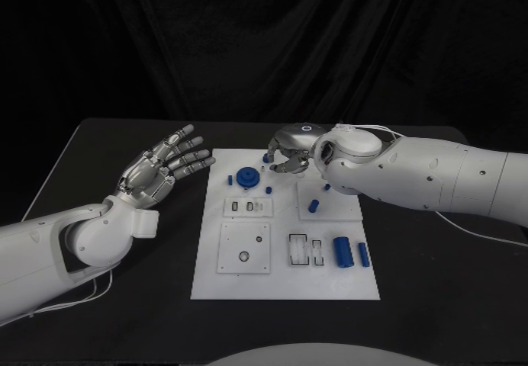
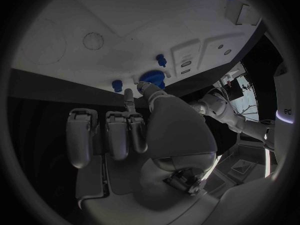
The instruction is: Assemble the parts on the task board
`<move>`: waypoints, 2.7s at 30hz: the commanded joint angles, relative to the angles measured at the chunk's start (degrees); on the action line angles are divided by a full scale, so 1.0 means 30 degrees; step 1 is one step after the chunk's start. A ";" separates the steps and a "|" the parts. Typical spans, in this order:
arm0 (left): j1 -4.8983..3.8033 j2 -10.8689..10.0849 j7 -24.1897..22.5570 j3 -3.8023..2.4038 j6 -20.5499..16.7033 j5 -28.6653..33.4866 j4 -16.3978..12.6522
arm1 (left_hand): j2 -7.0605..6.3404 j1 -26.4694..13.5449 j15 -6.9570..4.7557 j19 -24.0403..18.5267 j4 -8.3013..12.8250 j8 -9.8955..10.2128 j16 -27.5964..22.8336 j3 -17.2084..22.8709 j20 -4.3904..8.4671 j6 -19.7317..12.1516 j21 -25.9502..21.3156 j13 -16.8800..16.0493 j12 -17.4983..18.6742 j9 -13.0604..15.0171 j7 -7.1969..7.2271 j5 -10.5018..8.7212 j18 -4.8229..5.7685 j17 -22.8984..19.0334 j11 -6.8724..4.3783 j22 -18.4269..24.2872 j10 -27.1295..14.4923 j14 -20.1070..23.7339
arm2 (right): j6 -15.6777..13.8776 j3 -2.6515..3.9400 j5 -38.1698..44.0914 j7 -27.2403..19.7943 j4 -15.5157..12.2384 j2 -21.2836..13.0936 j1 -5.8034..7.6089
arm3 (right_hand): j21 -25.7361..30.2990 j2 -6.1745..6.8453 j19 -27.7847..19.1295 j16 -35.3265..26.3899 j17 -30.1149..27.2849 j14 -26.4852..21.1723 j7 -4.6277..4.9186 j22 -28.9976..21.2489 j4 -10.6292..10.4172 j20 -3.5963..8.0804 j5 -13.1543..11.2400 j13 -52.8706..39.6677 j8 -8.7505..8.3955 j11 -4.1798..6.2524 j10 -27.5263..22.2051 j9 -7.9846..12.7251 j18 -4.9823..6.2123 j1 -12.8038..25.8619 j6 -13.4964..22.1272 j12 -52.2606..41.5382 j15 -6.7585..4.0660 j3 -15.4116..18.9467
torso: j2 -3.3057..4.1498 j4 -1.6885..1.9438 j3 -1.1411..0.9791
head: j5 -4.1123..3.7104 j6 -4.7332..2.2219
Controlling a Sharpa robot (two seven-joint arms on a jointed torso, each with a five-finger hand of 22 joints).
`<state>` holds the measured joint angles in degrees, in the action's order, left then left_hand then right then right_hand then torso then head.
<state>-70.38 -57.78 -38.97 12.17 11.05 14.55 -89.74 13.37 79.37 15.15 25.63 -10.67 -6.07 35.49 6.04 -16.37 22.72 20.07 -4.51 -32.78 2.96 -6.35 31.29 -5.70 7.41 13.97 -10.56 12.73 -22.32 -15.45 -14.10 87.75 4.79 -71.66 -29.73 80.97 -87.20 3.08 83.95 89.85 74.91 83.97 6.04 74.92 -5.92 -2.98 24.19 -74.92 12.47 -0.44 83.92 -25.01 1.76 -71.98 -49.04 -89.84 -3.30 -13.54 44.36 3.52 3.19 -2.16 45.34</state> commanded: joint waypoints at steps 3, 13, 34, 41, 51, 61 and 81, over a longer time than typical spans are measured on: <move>0.0024 0.0050 -0.0742 -0.0018 0.0343 0.0098 0.0016 | -0.0045 -0.0205 0.0090 -0.0131 0.0031 -0.0026 0.0101 0.0123 0.0033 -0.0019 0.0130 0.0027 -0.0123 0.0005 -0.0044 0.0038 0.0250 -0.0032 0.0106 -0.0020 0.0008 0.0093 | 0.0447 0.0018 0.0120 0.0150 0.0112 0.0105 -0.0110 | 0.0189 0.0055 0.0893 0.0049 0.5031 0.2010 0.0177 0.3789 -0.0006 -0.0300 -0.0735 -0.5027 -0.0521 -0.0279 0.2025 0.0202 -0.0121 0.0286 0.0748 -0.0052 0.0325 -0.0157 | 0.0000 -0.0032 -0.0001 | 0.0005 0.0031; 0.0025 -0.0036 -0.0693 -0.0018 0.0347 0.0101 0.0036 | -0.0039 -0.0214 0.0092 -0.0139 0.0035 -0.0022 0.0107 0.0147 0.0033 -0.0033 0.0130 0.0028 -0.0126 0.0003 -0.0049 0.0041 0.0252 -0.0034 0.0115 -0.0021 0.0005 0.0102 | -0.0578 0.0031 0.0120 -0.0231 -0.0152 -0.0128 -0.0138 | 0.0503 0.0037 0.0588 0.0049 0.5031 0.2010 0.0427 0.3503 0.0156 -0.0553 -0.1803 -0.5027 -0.0986 -0.0534 0.2025 0.0458 0.0000 0.0183 0.1260 -0.0052 0.0568 -0.0203 | -0.0009 -0.0045 -0.0022 | 0.0144 0.0075; 0.0026 -0.0043 -0.0714 -0.0018 0.0284 0.0107 0.0111 | -0.0037 -0.0242 0.0098 -0.0163 0.0067 -0.0033 0.0142 0.0241 0.0031 0.0005 0.0138 0.0029 -0.0146 0.0010 -0.0073 0.0054 0.0257 -0.0039 0.0149 -0.0025 0.0009 0.0124 | 0.0419 0.0135 0.0120 -0.1184 0.0287 0.1339 -0.0129 | 0.0086 -0.0037 0.1031 0.0049 0.5031 0.2010 0.0337 0.3996 0.0047 -0.0524 -0.3603 -0.5027 -0.2332 -0.0425 0.2025 0.1747 -0.0169 0.0381 0.2148 -0.0052 0.0488 0.0176 | -0.0005 0.0030 0.0014 | 0.0070 -0.0042; 0.0026 0.0011 -0.0718 -0.0018 0.0311 0.0112 0.0208 | -0.0037 -0.0246 0.0099 -0.0166 0.0074 -0.0029 0.0149 0.0259 0.0030 -0.0010 0.0140 0.0029 -0.0151 0.0008 -0.0076 0.0057 0.0258 -0.0039 0.0156 -0.0026 0.0012 0.0126 | 0.0980 0.0143 0.0120 -0.1070 0.0705 0.1952 -0.0147 | 0.0126 -0.0012 0.0996 0.0049 0.5031 0.2010 0.0314 0.3965 0.0161 -0.0511 -0.3680 -0.5027 -0.2539 -0.0405 0.2025 0.1976 -0.0153 0.0263 0.2258 -0.0052 0.0473 0.0226 | -0.0009 -0.0017 0.0028 | 0.0047 -0.0056; 0.0026 0.0061 -0.0700 -0.0018 0.0333 0.0116 0.0244 | -0.0037 -0.0246 0.0099 -0.0166 0.0074 -0.0029 0.0149 0.0259 0.0030 -0.0010 0.0140 0.0029 -0.0151 0.0008 -0.0076 0.0057 0.0258 -0.0039 0.0156 -0.0026 0.0012 0.0126 | 0.1574 0.0146 0.0121 -0.0846 0.1277 0.2439 -0.0352 | 0.0128 -0.0032 0.1002 0.0049 0.5031 0.2010 0.0270 0.3984 0.0400 -0.0478 -0.3525 -0.5027 -0.2892 -0.0365 0.2025 0.2441 -0.0156 0.0043 0.2556 -0.0052 0.0434 0.0264 | 0.0001 -0.0015 0.0018 | 0.0113 -0.0086; 0.0028 0.0165 -0.0669 -0.0018 0.0410 0.0125 0.0330 | -0.0045 -0.0265 0.0102 -0.0180 0.0102 -0.0023 0.0174 0.0323 0.0029 -0.0031 0.0146 0.0029 -0.0165 0.0005 -0.0088 0.0060 0.0260 -0.0042 0.0180 -0.0030 0.0016 0.0137 | 0.1939 0.0147 0.0122 -0.0665 0.1614 0.2596 -0.0508 | 0.0181 -0.0022 0.0955 0.0049 0.5031 0.2010 0.0341 0.3941 0.0573 -0.0476 -0.3483 -0.5027 -0.2921 -0.0398 0.2025 0.2629 -0.0136 -0.0133 0.2617 -0.0052 0.0451 0.0252 | -0.0001 -0.0017 -0.0004 | 0.0078 -0.0009; 0.0036 0.0257 -0.0601 -0.0018 0.0481 0.0192 0.0390 | -0.0047 -0.0277 0.0104 -0.0188 0.0112 -0.0017 0.0185 0.0353 0.0028 -0.0048 0.0149 0.0030 -0.0170 0.0003 -0.0095 0.0058 0.0262 -0.0043 0.0192 -0.0031 0.0015 0.0144 | 0.1013 0.0147 0.0122 -0.1355 0.2234 0.2964 -0.0727 | 0.0471 -0.0545 0.0737 0.0049 0.5031 0.2010 0.0380 0.3803 0.2026 -0.0647 -0.1482 -0.5027 -0.1511 -0.0585 0.2025 0.2628 -0.0048 -0.1637 -0.1072 -0.0052 0.0628 -0.0834 | 0.0005 -0.0032 -0.0015 | 0.0145 0.0029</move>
<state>-70.37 -57.12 -38.97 12.17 11.58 14.72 -88.49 13.15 79.15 15.35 25.42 -10.26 -6.07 35.71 6.76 -16.17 22.72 20.30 -4.51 -33.00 2.95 -6.35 31.29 -5.70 7.37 14.15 -10.57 12.92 -22.12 -11.25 -13.45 87.68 1.33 -65.21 -20.80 79.23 -86.02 1.87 83.85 89.85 74.90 83.88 7.96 74.95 0.07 -4.51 19.71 -74.93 7.12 -1.97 84.03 -15.78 1.80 -75.95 -50.55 -89.84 -1.78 -15.85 44.35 3.37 3.15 -1.68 45.43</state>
